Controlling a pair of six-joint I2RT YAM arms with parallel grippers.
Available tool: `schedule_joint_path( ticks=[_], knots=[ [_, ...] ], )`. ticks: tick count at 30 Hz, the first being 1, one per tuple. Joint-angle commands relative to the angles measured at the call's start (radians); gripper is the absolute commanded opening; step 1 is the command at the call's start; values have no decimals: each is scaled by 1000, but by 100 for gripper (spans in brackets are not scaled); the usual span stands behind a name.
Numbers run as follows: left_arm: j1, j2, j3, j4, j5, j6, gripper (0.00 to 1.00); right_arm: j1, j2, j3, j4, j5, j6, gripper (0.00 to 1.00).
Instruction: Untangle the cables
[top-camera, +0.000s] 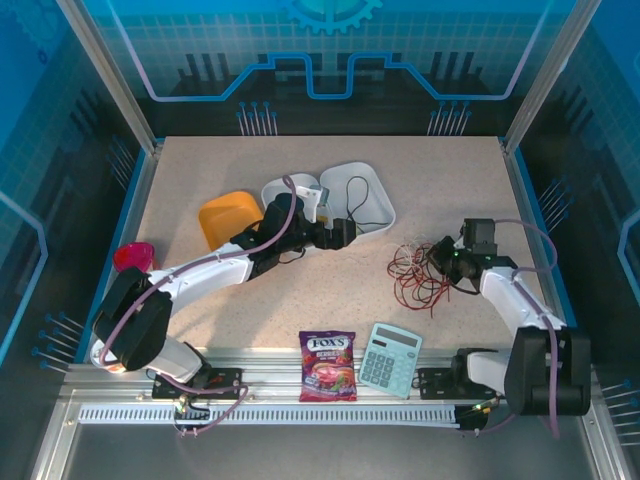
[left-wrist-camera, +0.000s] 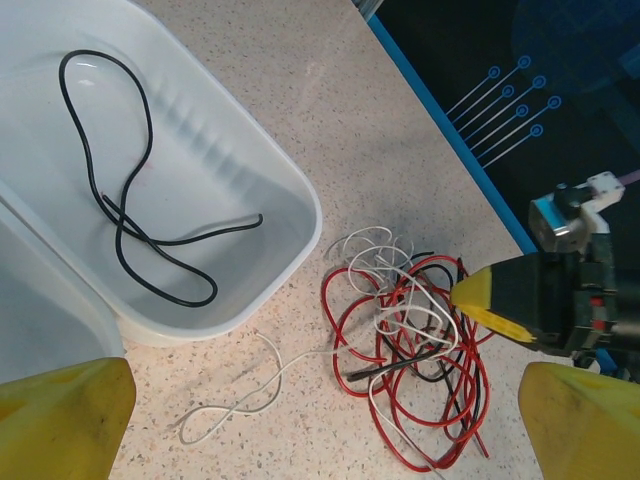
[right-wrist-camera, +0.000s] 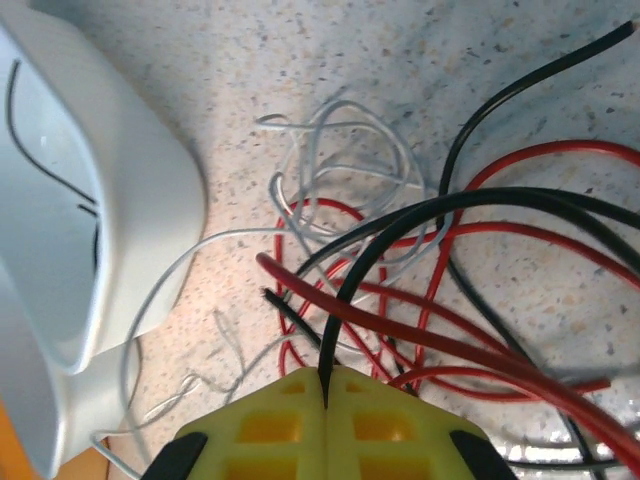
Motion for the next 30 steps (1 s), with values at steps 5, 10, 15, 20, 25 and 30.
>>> schedule_joint_path(
  ticks=[5, 10, 15, 20, 25, 30],
  knots=[
    [-17, 5, 35, 14, 28, 17, 99, -17, -203, 66, -179, 7, -10, 0],
    [-22, 7, 36, 20, 32, 18, 99, -17, -289, 129, -273, 28, -53, 0],
    [-28, 10, 31, 50, 53, 23, 99, -15, -297, 192, -323, -9, -92, 0],
    [-52, 14, 18, 123, 136, 94, 99, -11, -290, 222, -299, -90, -123, 0],
    [-121, 29, 22, 170, 188, 237, 98, -7, -288, 238, -230, -178, -113, 0],
    [-191, 85, 69, 171, 178, 350, 94, 25, -292, 268, -238, -163, -108, 0]
  ],
)
